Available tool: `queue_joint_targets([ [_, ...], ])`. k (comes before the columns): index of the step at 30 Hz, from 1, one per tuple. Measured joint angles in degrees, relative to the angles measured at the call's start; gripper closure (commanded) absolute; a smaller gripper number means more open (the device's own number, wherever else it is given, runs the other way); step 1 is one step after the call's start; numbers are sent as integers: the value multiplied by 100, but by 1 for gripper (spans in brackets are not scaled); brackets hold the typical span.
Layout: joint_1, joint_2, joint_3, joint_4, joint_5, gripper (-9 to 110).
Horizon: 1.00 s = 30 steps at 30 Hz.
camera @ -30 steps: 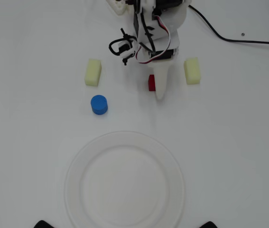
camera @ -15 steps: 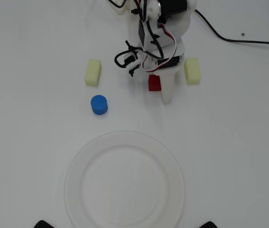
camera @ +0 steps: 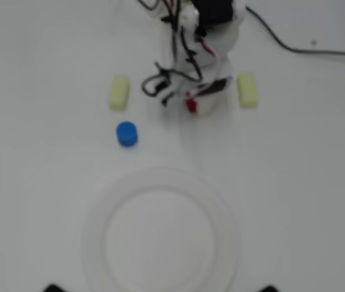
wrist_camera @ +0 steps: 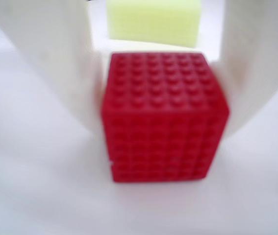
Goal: Grasp a red block and put it in the dish.
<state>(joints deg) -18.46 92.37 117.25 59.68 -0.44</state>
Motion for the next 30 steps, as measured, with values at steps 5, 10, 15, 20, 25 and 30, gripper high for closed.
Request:
queue_joint_targets([
  [5,44,70,18,0,-185,101],
  [10,255,1116,264,105,-457,101],
  [15,299,3577,1081,-404,-1002,101],
  [20,422,5836,1591,-1415,-1389,101],
  [25,896,5282,1573,-2101,-1406,101],
  [30,1011,3516,984,-2514,-1204,101],
])
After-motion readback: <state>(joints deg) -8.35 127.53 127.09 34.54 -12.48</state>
